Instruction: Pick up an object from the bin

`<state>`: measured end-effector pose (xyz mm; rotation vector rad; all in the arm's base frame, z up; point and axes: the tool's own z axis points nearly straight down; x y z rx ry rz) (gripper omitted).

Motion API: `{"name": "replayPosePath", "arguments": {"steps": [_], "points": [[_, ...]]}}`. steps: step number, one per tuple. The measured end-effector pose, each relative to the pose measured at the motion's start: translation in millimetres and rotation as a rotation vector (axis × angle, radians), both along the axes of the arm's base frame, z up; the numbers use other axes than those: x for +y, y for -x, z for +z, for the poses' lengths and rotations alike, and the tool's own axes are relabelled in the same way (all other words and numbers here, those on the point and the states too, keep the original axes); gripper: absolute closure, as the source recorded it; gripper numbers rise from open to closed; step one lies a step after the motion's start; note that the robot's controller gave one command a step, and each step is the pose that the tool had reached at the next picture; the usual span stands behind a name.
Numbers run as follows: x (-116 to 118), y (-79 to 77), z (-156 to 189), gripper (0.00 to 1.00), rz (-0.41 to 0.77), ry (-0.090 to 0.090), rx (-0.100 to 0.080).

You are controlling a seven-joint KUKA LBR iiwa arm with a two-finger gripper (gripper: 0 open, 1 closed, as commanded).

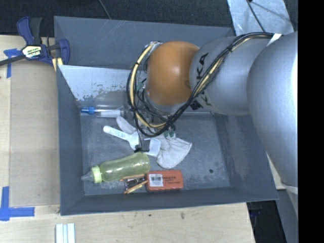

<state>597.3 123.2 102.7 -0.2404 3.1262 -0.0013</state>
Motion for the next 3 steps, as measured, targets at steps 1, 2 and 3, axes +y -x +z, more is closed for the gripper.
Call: {"name": "replayPosePath", "arguments": {"steps": [1, 2, 3], "points": [[9.0, 26.7, -22.2, 1.0, -0.133, -0.003, -0.001], [9.0, 26.8, -22.3, 1.0, -0.133, -0.003, 0.0], [-44.3, 32.8, 152.8, 1.0, -0.097, -0.001, -0.004]]}}
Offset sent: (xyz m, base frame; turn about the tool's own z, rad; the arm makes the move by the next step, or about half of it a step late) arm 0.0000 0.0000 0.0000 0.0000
